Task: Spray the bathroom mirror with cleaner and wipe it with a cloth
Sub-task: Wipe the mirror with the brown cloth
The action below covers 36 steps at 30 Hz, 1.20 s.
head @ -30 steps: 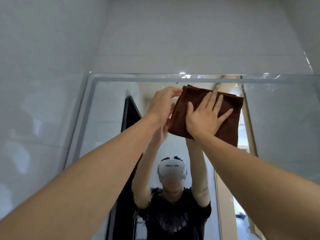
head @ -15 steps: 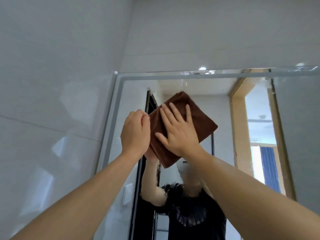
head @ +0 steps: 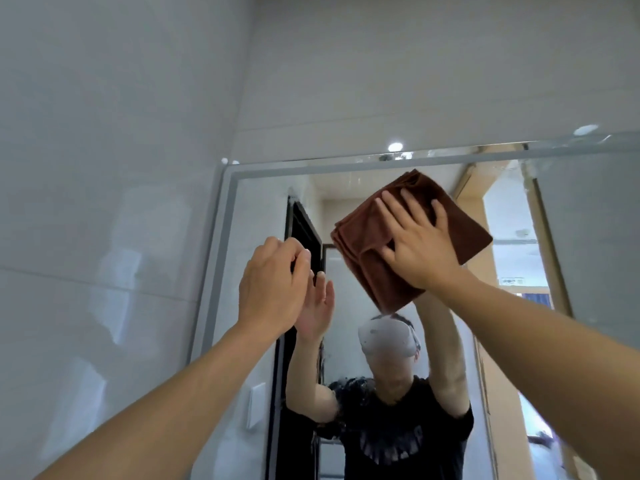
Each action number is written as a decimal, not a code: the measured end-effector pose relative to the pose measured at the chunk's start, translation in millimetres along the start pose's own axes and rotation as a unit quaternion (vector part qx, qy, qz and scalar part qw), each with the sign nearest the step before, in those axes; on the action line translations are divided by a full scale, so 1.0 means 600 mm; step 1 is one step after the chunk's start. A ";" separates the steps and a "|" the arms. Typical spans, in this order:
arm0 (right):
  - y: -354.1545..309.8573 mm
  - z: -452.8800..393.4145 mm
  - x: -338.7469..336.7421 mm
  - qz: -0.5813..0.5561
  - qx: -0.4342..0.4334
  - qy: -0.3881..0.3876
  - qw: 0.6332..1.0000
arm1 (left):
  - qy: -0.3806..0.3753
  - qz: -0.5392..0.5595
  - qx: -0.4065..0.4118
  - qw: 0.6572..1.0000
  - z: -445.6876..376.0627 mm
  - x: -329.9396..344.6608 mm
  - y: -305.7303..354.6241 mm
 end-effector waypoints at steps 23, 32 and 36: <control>-0.302 -0.074 0.026 0.080 -0.226 0.013 0.971 | 0.046 0.014 -0.092 0.995 0.049 -0.053 -0.136; -0.203 0.003 0.043 0.098 -0.238 0.005 0.966 | 0.041 -0.031 -0.081 0.995 0.031 -0.058 -0.094; -0.167 -0.055 0.015 0.083 -0.176 -0.001 0.981 | 0.029 -0.052 -0.052 0.997 0.036 -0.072 -0.093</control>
Point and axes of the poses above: each hand's wrist, its own z-axis away from the middle knuckle, its own x-axis out of the palm, y = z × x, the point moved 8 cm from there along -z, towards the middle knuckle, and after that the axes turned 13 degrees about -y, right-handed, at the moved point
